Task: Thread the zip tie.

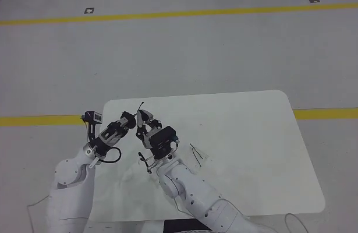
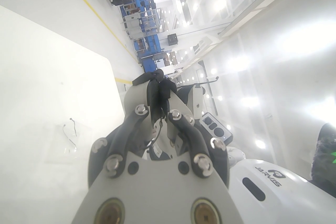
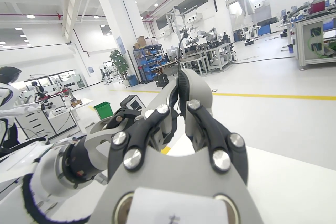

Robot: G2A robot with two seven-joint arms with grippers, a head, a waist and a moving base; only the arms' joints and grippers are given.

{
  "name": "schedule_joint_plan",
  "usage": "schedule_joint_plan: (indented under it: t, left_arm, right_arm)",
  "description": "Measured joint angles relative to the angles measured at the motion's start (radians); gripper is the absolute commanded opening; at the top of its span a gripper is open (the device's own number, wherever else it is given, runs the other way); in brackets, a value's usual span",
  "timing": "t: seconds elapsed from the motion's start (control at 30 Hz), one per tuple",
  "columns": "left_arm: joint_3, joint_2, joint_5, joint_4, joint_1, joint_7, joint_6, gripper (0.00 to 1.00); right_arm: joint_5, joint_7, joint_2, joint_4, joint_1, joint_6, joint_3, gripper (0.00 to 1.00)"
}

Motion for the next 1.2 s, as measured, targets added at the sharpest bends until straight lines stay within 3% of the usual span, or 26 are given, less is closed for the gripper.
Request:
schedule_joint_plan:
  t: [0.83,1.2]
  left_arm:
    - [0.0,0.0,0.0,0.0,0.0,0.0,0.0,0.0]
    - [0.0,0.0,0.0,0.0,0.0,0.0,0.0,0.0]
  right_arm:
    - [-0.045,0.019,0.002,-0.018,-0.007,-0.004,0.0,0.0]
    - [-0.091,0.009,-0.012,0.024,0.009,0.047,-0.017,0.0]
